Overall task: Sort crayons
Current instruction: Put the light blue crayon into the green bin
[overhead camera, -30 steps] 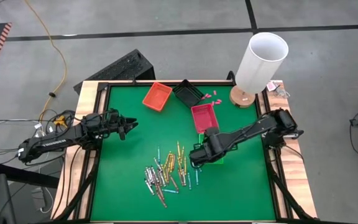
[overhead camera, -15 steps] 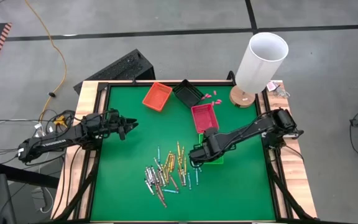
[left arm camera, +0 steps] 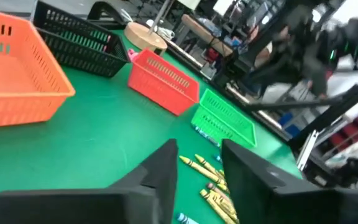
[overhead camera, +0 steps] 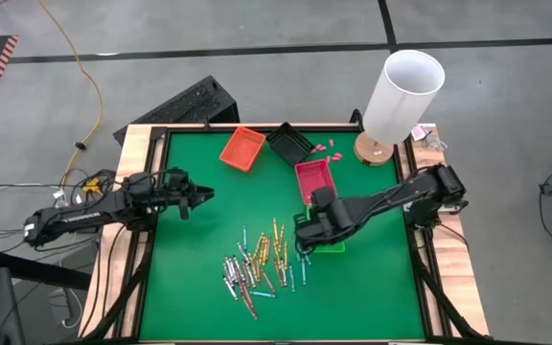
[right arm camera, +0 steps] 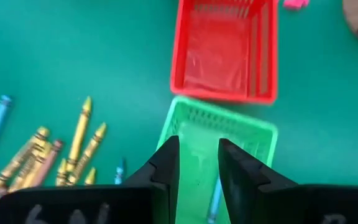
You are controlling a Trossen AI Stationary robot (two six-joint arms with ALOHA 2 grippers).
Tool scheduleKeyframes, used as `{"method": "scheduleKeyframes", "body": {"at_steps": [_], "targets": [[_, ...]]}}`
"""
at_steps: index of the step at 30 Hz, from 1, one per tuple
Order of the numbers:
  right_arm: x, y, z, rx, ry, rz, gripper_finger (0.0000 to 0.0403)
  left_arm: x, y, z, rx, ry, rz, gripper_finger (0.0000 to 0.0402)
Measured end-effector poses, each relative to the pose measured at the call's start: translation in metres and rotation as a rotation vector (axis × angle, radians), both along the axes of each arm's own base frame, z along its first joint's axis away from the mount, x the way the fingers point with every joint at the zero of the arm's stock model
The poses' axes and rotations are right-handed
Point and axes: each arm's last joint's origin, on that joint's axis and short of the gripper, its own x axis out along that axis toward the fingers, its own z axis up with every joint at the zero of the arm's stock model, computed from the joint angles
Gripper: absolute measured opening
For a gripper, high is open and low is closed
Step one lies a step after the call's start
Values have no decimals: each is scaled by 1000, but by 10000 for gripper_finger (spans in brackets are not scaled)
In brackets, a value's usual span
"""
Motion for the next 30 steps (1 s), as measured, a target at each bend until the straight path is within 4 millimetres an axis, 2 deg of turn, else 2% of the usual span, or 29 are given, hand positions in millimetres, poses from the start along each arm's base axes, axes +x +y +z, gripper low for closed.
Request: {"method": "scheduleKeyframes", "body": {"at_steps": [3, 5, 10, 15, 20, 25, 30], "targets": [[-7, -4, 13, -25, -34, 0, 106, 7, 0, 6, 57, 49, -26, 26], [-12, -6, 20, -39, -51, 8, 106, 13, -1, 9, 100, 66, -51, 9], [-21, -9, 31, -51, -72, 25, 107, 35, -4, 17, 201, 118, -142, 1], [-22, -9, 32, -58, -56, 52, 107, 68, -13, 25, 348, 184, -258, 0], [-22, -9, 32, -61, -49, 58, 107, 103, -26, 28, 535, 116, -310, 0], [-23, -5, 32, -60, -50, 75, 107, 133, -30, 17, 586, 90, -330, 0], [-24, -1, 32, -60, -50, 87, 107, 166, -33, 6, 578, 80, -422, 0]]}}
